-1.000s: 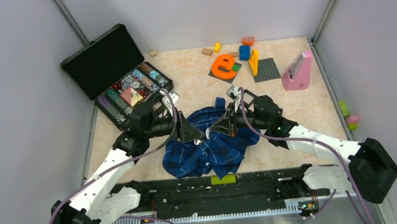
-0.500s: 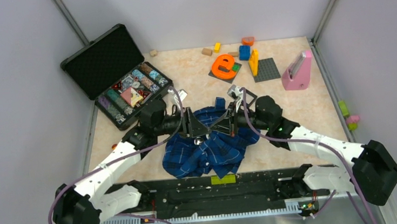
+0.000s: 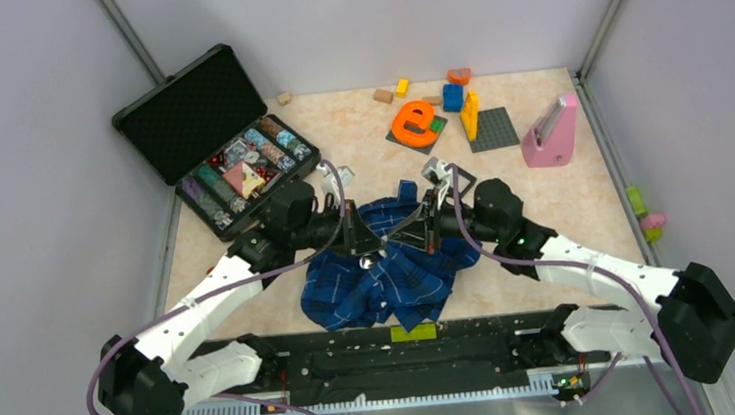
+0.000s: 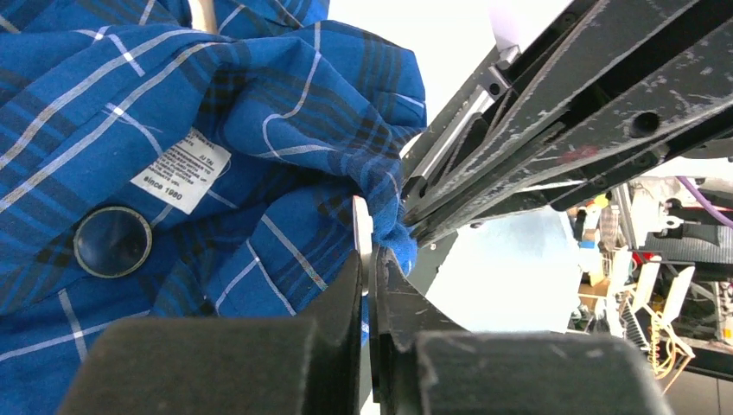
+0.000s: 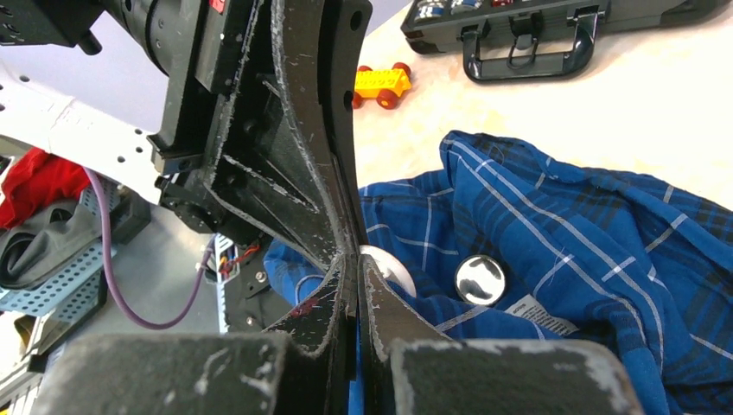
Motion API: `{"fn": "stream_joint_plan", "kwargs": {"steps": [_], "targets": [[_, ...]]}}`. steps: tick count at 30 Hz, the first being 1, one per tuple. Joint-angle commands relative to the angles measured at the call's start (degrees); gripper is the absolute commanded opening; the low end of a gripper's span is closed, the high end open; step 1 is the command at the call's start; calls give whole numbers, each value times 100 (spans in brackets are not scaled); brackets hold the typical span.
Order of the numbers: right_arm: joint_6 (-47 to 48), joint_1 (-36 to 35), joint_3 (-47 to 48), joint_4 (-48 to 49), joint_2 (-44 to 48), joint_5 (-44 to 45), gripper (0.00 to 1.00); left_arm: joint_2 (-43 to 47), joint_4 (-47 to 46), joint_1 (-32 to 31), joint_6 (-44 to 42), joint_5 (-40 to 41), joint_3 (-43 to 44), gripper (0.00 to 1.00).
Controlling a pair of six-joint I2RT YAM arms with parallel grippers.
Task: Remove the brooch from the garment
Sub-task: Remove the brooch from the clothes.
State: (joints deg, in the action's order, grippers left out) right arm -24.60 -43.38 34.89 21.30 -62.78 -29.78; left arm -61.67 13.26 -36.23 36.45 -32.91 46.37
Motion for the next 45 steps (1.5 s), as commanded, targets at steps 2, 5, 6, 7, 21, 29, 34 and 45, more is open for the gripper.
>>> {"fn": "stream_joint_plan", "kwargs": {"steps": [2,5,6,7,21,29,34,45], "targets": [[76,-57,99,44,236,108,15,64,268,-19,-332,335,259,0],[155,-75,79,-102,210,60,43,209,274,-9,-383,469,281,0],[229,-104,90,-190,187,0,51,239,286,-5,-387,472,309,0],[321,-187,114,-321,166,-12,61,250,269,4,-380,410,323,0],[64,-348,-291,190,176,220,44,424,-1645,333,934,-1181,-250,0],[-103,-195,-469,289,459,91,15,506,-1127,445,509,-1075,-174,0],[-145,-174,-484,301,455,33,6,472,-1219,509,557,-1188,-231,25],[-408,13,-558,636,356,-308,0,419,-1445,617,579,-1447,-334,27]]}}
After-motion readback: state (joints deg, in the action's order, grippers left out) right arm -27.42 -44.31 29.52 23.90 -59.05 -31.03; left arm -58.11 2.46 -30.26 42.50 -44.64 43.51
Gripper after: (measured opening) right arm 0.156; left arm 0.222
